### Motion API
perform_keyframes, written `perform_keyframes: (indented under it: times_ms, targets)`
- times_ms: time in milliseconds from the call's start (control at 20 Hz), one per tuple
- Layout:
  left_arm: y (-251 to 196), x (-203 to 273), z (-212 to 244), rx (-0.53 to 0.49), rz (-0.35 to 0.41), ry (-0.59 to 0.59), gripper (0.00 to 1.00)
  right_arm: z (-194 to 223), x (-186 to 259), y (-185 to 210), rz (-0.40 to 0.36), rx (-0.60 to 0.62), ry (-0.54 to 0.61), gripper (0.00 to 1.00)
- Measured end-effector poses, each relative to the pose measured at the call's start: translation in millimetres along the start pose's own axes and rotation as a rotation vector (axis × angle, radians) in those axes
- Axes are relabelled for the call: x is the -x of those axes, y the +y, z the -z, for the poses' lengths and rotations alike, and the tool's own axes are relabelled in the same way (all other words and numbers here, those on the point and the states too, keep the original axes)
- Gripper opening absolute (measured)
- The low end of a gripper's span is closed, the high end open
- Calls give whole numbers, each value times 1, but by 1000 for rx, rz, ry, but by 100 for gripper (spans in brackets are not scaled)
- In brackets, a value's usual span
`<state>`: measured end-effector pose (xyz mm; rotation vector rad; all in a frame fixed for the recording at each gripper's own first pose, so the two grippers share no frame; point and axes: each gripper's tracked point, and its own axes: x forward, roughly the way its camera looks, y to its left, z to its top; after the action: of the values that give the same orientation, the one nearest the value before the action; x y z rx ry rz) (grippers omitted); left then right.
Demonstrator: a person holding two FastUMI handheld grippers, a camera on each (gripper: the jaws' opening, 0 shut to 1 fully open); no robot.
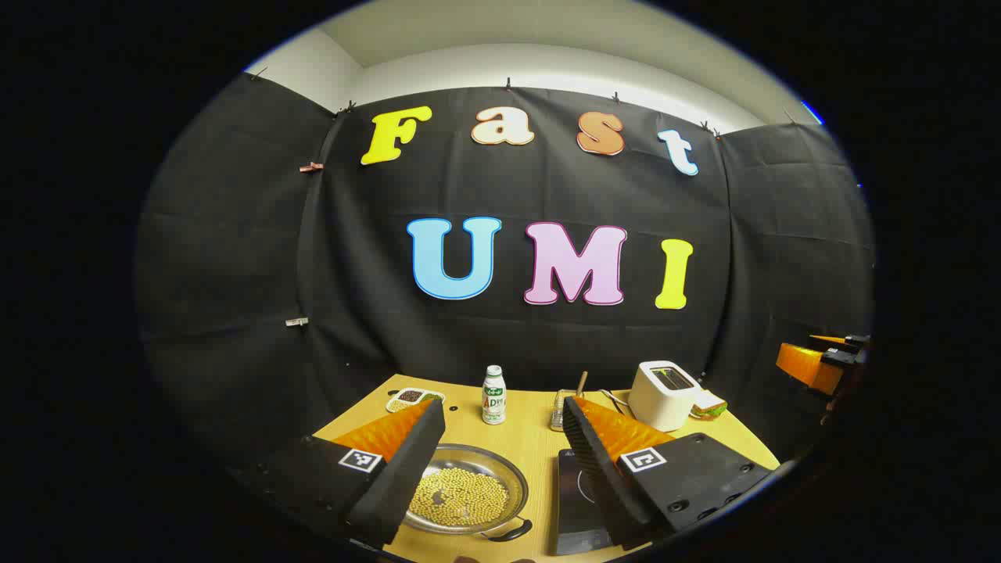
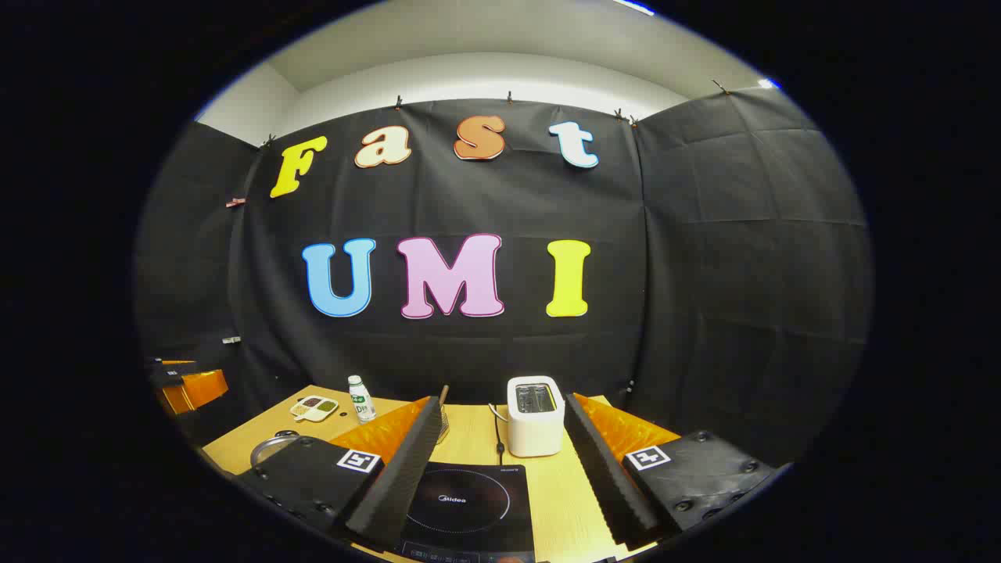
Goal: First push the handle of the pot to place it horizontally, then grasp the pot with both hands and set it on the induction cooktop.
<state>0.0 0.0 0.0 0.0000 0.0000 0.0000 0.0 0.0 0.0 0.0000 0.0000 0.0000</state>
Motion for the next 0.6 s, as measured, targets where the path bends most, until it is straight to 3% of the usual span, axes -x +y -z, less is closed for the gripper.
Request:
perform_keyframes:
  times_ms: [600]
  targets:
    - [9,-6,8,-14,52,5,95,5,-2,20,26,11,22,98]
